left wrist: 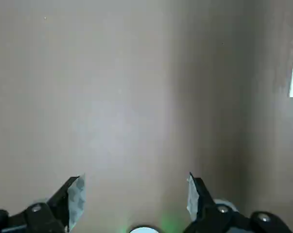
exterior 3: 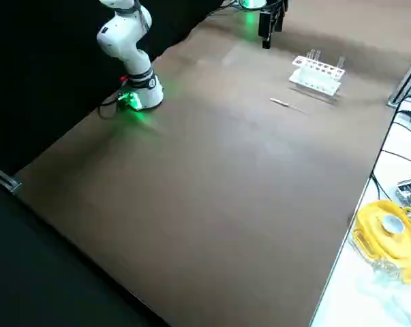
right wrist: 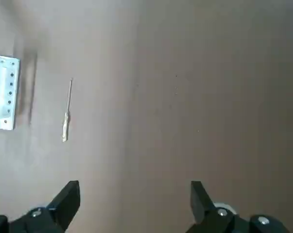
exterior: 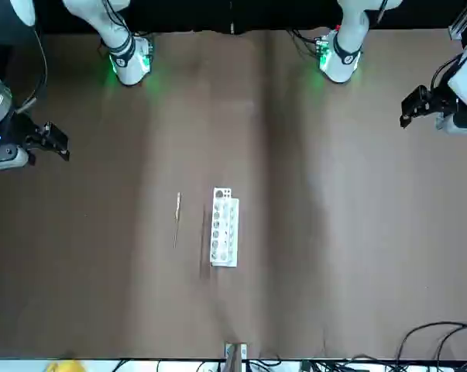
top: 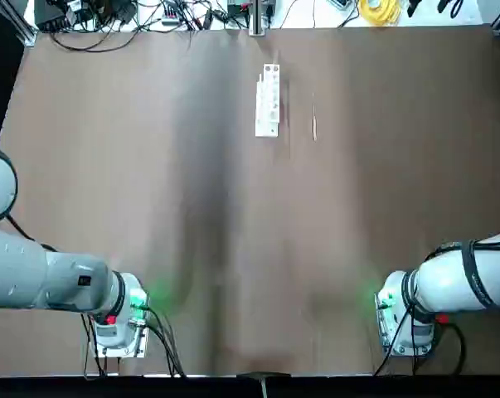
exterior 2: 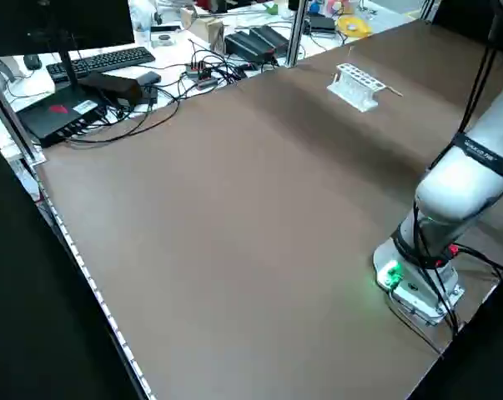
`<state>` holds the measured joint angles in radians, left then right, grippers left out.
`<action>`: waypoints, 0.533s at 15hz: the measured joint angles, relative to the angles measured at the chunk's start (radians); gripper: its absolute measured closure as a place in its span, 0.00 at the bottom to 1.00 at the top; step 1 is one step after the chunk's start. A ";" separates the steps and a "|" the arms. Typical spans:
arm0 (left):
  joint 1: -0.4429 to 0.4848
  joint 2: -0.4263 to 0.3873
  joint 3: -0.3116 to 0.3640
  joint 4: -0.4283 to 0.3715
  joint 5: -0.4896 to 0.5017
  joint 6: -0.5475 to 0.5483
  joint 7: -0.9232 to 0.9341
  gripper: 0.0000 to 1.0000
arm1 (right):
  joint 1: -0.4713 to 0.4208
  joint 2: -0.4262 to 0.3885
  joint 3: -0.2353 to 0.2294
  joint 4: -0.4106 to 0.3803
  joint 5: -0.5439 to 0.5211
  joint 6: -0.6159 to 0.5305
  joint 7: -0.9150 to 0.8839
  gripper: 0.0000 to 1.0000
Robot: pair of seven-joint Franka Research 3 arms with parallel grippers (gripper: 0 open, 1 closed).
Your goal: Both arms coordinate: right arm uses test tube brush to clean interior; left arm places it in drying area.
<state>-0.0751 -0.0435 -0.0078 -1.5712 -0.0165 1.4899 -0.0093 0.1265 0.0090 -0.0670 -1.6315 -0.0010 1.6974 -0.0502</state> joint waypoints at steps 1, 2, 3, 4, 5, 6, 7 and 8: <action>0.000 -0.002 0.000 -0.001 0.000 0.000 0.000 0.00 | 0.000 0.000 0.000 -0.001 0.000 0.000 0.000 0.00; 0.000 -0.010 -0.001 -0.002 0.000 -0.014 0.016 0.00 | 0.000 0.000 0.000 -0.004 0.001 0.001 0.000 0.00; 0.000 -0.014 -0.003 -0.002 0.003 -0.023 0.023 0.00 | 0.000 0.000 0.000 -0.006 0.002 0.001 0.000 0.00; -0.001 -0.018 -0.005 -0.002 0.005 -0.026 0.023 0.00 | 0.000 0.001 0.000 -0.009 0.002 0.002 0.000 0.00; -0.003 -0.019 -0.007 -0.001 0.007 -0.027 0.022 0.00 | 0.000 0.001 0.000 -0.011 0.002 0.002 0.000 0.00; -0.003 -0.019 -0.009 -0.002 0.007 -0.028 0.018 0.00 | 0.001 0.001 0.001 -0.012 0.002 0.002 0.000 0.00; -0.002 -0.017 -0.009 -0.003 0.008 -0.028 0.018 0.00 | 0.004 0.001 0.003 -0.012 0.004 0.004 -0.001 0.00; 0.000 -0.014 -0.009 -0.004 0.008 -0.031 0.022 0.00 | 0.012 0.001 0.005 -0.012 0.006 0.006 -0.002 0.00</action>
<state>-0.0754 -0.0573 -0.0170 -1.5755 -0.0082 1.4591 0.0132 0.1386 0.0097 -0.0621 -1.6438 0.0046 1.7035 -0.0520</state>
